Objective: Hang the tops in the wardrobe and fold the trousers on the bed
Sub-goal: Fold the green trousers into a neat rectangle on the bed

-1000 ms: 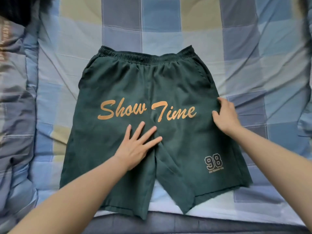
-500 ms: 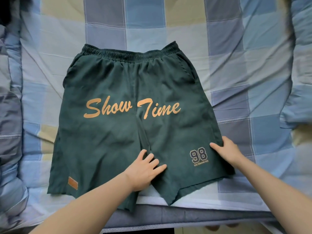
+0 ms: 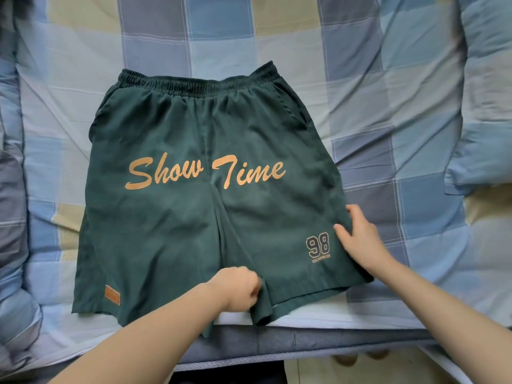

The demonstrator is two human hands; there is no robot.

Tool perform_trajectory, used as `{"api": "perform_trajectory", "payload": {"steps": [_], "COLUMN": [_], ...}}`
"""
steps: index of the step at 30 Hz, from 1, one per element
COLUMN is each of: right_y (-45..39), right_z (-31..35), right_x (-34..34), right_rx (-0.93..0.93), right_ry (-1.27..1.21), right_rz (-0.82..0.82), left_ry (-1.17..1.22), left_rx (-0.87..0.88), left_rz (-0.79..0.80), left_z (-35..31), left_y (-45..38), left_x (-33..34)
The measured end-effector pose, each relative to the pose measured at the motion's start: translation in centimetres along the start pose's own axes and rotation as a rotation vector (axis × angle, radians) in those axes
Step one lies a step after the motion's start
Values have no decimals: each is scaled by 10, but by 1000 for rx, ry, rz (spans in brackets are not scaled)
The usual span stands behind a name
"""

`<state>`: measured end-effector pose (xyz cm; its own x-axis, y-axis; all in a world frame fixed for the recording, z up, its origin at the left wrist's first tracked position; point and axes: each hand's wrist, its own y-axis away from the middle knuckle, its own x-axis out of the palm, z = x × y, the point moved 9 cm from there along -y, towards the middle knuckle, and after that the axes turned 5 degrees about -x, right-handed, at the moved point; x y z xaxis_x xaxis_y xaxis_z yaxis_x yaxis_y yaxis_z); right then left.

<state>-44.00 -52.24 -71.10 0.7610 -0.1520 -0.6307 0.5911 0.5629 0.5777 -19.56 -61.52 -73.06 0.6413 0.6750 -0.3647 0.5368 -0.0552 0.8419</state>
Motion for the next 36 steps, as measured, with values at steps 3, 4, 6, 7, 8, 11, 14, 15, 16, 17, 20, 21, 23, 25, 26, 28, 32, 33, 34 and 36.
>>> {"api": "perform_trajectory", "payload": {"steps": [3,4,6,7,8,11,14,15,16,17,20,21,23,25,26,28,32,33,34,36], "right_y": [34,47,64,66,61,12,-51,-73,-93,-112,-152,-161,-174,-178,-178,-178,-177,-179,-177,-177], "right_z": [57,74,100,107,113,120,135,140,148,155,179,189,204,218,226,248,313,333,348,377], "right_x": [19,30,53,60,62,34,18,20,24,26,25,24,21,20,17,13,29,41,53,83], "right_rx": [-198,-265,-356,-363,-344,-173,-12,50,105,146,186,173,158,182,187,170,97,64,42,11], "right_ry": [-1,9,11,21,23,-97,-262,-325,-367,-386,-326,-313,-332,-364,-373,-370,-309,-302,-300,-311], "right_rz": [113,195,397,476,502,239,51,46,53,57,4,-30,-89,-135,-166,-233,-253,-234,-207,-162], "left_ry": [1022,1320,1617,1621,1556,1372,1347,1347,1339,1333,1356,1371,1383,1367,1363,1353,1382,1358,1328,1319], "left_rx": [-87,-104,-157,-165,-182,-245,-184,-161,-138,-105,-5,30,46,17,15,33,58,29,-20,-166], "left_rz": [-177,-169,-156,-189,-259,-405,-378,-382,-399,-415,-422,-398,-372,-377,-377,-370,-292,-312,-345,-446], "left_z": [-1,-1,2,4,10,21,13,10,9,6,3,3,9,25,34,55,111,132,151,201], "left_y": [-3,-8,-18,-20,-21,-20,-16,-15,-12,-10,3,9,24,41,51,73,115,126,133,151], "left_x": [-49,-57,-66,-72,-78,-82,-78,-76,-76,-76,-75,-73,-69,-63,-60,-51,-18,-8,4,30]}}
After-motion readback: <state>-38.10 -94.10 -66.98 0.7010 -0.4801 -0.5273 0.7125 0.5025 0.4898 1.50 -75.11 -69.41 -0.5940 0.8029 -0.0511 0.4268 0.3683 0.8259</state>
